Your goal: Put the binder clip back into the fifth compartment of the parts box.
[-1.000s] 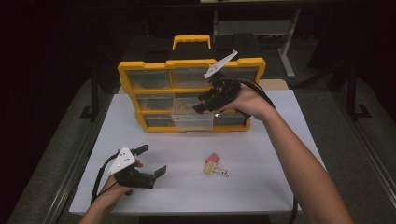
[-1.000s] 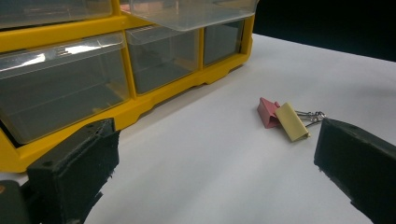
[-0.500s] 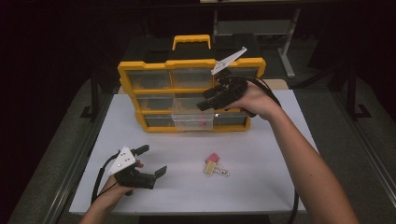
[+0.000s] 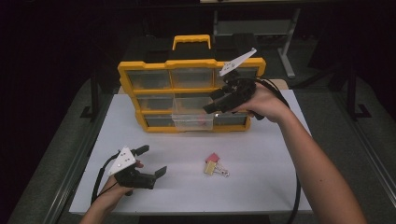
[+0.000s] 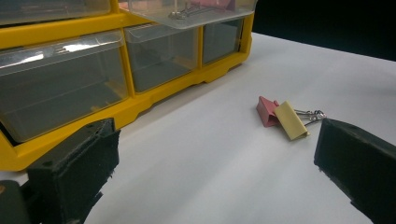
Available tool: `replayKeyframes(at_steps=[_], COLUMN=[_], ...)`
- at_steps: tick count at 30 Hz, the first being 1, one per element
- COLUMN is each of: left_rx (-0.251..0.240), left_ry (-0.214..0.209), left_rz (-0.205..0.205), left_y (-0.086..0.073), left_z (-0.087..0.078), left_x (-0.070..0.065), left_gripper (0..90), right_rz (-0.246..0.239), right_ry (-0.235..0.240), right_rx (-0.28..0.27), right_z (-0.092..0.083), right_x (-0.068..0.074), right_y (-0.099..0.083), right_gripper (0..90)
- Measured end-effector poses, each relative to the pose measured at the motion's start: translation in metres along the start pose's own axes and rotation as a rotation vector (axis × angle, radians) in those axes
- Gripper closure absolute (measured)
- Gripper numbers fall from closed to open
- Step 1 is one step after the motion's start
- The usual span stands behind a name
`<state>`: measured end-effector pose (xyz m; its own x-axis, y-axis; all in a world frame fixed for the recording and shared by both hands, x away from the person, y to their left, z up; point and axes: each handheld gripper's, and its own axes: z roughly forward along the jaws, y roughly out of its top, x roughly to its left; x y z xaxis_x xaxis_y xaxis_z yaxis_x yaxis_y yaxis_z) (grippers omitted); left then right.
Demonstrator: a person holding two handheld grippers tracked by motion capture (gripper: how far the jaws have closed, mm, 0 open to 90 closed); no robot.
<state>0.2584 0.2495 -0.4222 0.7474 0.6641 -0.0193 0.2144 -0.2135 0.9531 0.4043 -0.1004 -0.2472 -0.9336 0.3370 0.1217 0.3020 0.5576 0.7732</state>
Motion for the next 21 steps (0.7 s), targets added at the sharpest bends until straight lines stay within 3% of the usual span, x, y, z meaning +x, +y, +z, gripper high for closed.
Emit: replayKeyframes(at_steps=[6, 17, 21], left_rx=[-0.003, 0.009, 0.01], left_ry=[-0.002, -0.002, -0.004], left_rz=[-0.007, 0.012, -0.004], left_y=[0.0, 0.0, -0.001], left_z=[0.001, 0.0, 0.0], left_x=[0.0, 0.001, 0.0], left_gripper=[0.0, 0.0, 0.0], right_rz=[0.026, 0.02, 0.021], right_ry=[-0.007, -0.043, -0.067], right_rx=[-0.01, -0.031, -0.035], right_z=[-0.008, -0.013, -0.013], right_x=[0.001, 0.0, 0.002], right_y=[-0.01, -0.029, -0.035], right_gripper=[25.7, 15.0, 13.2])
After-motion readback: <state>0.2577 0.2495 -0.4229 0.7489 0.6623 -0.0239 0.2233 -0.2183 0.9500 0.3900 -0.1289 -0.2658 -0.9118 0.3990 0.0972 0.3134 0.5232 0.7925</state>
